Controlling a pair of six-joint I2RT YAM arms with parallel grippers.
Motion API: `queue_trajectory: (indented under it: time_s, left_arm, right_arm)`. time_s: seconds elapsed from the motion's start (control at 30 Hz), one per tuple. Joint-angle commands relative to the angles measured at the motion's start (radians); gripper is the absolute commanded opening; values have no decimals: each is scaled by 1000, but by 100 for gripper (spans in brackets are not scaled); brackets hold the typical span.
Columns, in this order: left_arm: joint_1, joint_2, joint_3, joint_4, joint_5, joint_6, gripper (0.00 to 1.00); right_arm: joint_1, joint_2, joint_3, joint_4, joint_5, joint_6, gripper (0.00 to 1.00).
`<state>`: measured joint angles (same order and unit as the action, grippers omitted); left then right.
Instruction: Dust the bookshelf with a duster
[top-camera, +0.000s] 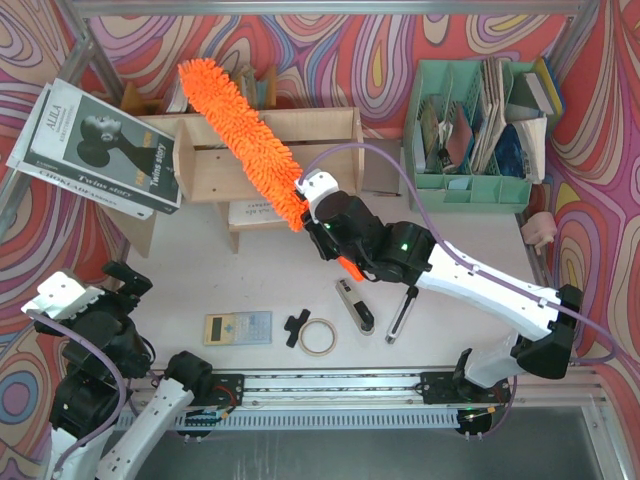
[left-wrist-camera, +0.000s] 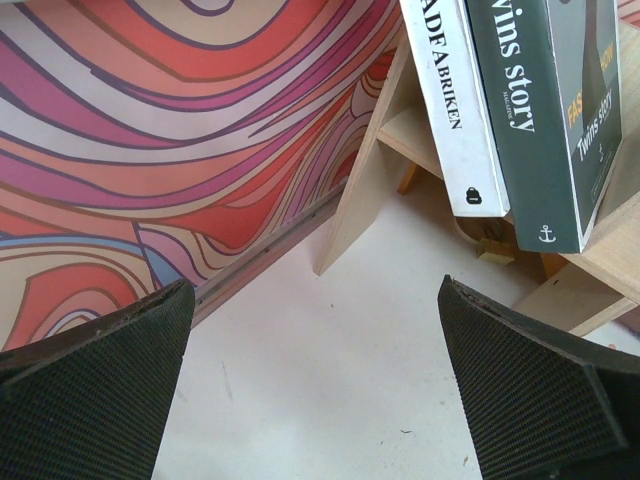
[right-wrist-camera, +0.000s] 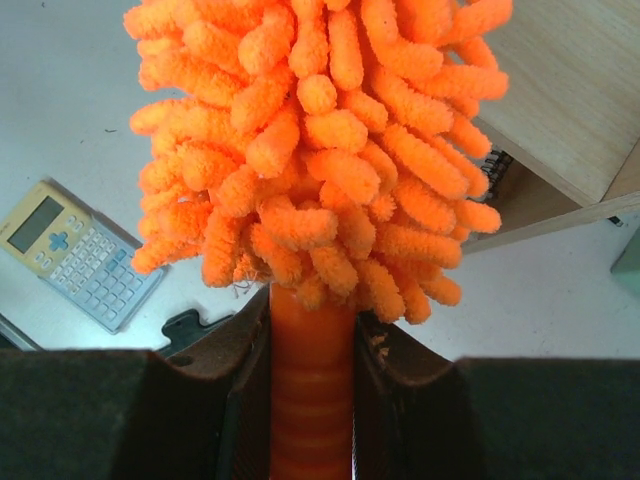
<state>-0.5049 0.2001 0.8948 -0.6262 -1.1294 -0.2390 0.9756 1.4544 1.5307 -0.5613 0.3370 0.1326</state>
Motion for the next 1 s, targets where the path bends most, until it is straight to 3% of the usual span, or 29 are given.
queue_trajectory:
  time_s: [0.0, 0.3, 0.73, 0.97]
  left_arm:
    - [4, -11, -5, 14, 3, 15, 99]
    - [5, -3, -5, 15, 6, 16, 98]
    - [4, -2, -5, 10, 4, 14, 99]
    - [4, -5, -6, 11, 1, 13, 99]
  right_arm:
    - [1, -9, 25, 6, 63, 18, 0]
    - [-13, -117, -65, -61, 232, -17, 0]
    - [-15, -88, -6, 22, -33, 25, 0]
    - [-14, -104, -37, -21, 68, 38, 0]
